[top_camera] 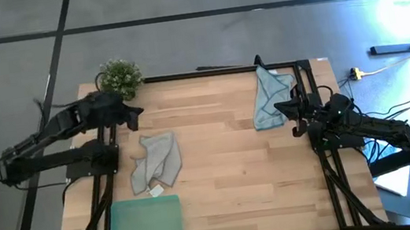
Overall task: Roll microfiber towels into tight, uniform cylinder then place into a basket
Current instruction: Roll the gray microfiber cloth
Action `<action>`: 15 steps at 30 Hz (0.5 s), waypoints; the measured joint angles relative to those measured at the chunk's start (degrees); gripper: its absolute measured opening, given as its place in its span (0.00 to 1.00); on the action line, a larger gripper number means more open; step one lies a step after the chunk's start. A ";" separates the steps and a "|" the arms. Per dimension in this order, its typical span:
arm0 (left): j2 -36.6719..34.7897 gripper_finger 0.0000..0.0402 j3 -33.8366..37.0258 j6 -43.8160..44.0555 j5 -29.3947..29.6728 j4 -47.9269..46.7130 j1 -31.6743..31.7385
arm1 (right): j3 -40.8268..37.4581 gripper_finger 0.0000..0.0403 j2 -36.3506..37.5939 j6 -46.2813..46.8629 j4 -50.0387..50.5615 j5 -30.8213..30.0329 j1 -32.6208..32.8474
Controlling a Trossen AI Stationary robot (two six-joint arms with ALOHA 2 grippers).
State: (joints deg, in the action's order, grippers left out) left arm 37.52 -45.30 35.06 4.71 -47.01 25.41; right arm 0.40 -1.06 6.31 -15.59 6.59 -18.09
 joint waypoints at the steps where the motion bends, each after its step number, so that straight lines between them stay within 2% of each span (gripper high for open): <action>1: 1.95 0.00 -1.15 2.60 0.61 -3.14 0.00 | 0.00 0.05 0.00 -0.10 0.02 0.00 0.02; 6: 10.30 0.00 -2.98 13.99 0.24 -15.30 0.00 | 0.00 0.05 0.00 -0.41 0.00 0.09 0.01; 9: 14.64 0.00 -2.68 15.49 0.14 -18.23 0.02 | 0.02 0.05 0.00 -0.53 0.00 0.09 0.02; 15: 21.20 0.00 -2.60 15.42 -3.89 -20.62 0.09 | 0.00 0.05 0.00 -0.51 0.00 0.11 0.02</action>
State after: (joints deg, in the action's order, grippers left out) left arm 58.72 -47.90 50.48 0.82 -67.62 25.50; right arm 0.40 -1.06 5.79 -15.59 6.70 -18.06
